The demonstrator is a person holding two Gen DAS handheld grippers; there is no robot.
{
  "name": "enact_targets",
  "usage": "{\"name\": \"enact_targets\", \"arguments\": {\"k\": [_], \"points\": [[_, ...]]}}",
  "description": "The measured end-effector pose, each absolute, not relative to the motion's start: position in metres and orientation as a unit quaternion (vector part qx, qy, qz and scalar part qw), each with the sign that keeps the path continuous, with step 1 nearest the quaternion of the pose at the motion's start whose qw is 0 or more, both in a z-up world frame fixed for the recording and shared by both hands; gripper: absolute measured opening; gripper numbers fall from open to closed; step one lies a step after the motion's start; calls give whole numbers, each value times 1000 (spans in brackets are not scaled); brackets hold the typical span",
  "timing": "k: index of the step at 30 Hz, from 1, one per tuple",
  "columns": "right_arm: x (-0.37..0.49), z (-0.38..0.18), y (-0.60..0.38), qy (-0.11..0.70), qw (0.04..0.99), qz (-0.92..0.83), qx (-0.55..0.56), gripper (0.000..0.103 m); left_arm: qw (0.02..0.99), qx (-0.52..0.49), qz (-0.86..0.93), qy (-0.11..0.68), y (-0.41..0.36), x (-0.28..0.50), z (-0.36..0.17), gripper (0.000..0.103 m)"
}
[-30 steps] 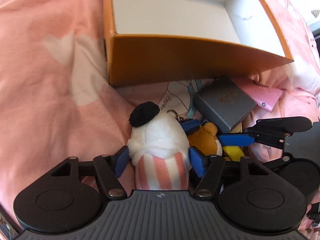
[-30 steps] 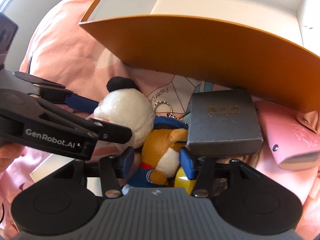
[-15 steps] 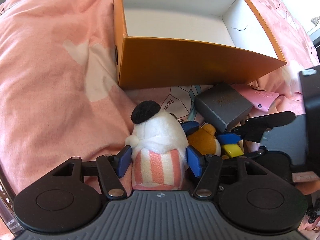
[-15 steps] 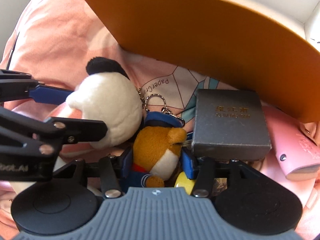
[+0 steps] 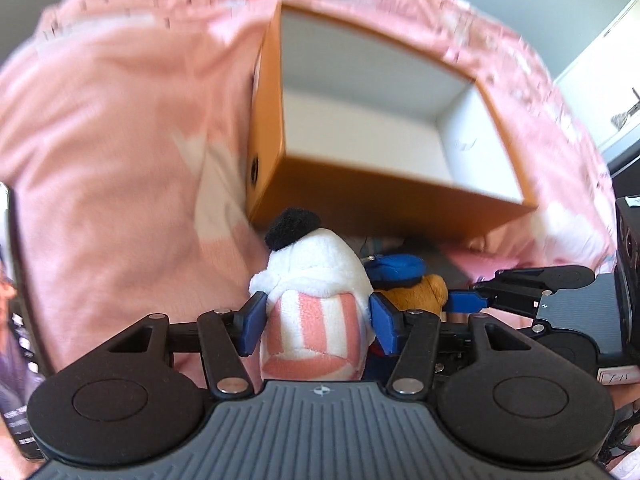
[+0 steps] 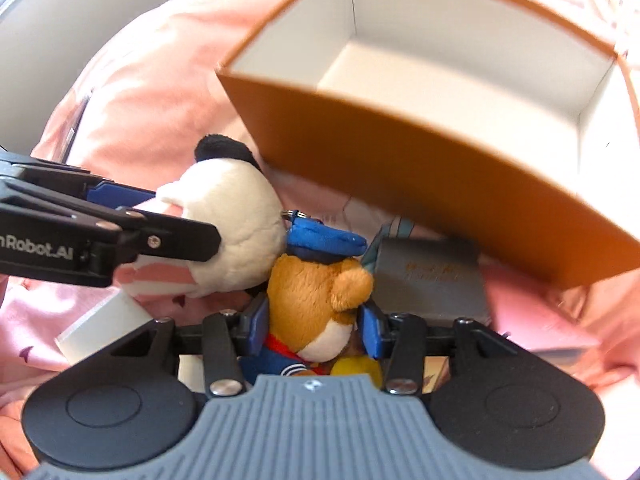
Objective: Organize objects
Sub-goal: 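Lift both plushes with both tools and carry them over the orange box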
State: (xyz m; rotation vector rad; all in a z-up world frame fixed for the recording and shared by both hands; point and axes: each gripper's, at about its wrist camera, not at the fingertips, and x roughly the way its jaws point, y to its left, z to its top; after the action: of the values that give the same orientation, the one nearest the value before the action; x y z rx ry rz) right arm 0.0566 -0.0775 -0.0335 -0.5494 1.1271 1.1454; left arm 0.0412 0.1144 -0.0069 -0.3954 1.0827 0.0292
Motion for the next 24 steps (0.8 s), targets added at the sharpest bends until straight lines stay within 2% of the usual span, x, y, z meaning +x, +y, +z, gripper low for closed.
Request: {"name": "enact_targets", "arguments": {"k": [11,24], "points": [[82,15,-96,463,706,503,-183,48,892,-175,20,416,103,37,49,63],[108,88,-107,391,750,511,-154,47,921,-171,15,350,94,65,82,62]]}}
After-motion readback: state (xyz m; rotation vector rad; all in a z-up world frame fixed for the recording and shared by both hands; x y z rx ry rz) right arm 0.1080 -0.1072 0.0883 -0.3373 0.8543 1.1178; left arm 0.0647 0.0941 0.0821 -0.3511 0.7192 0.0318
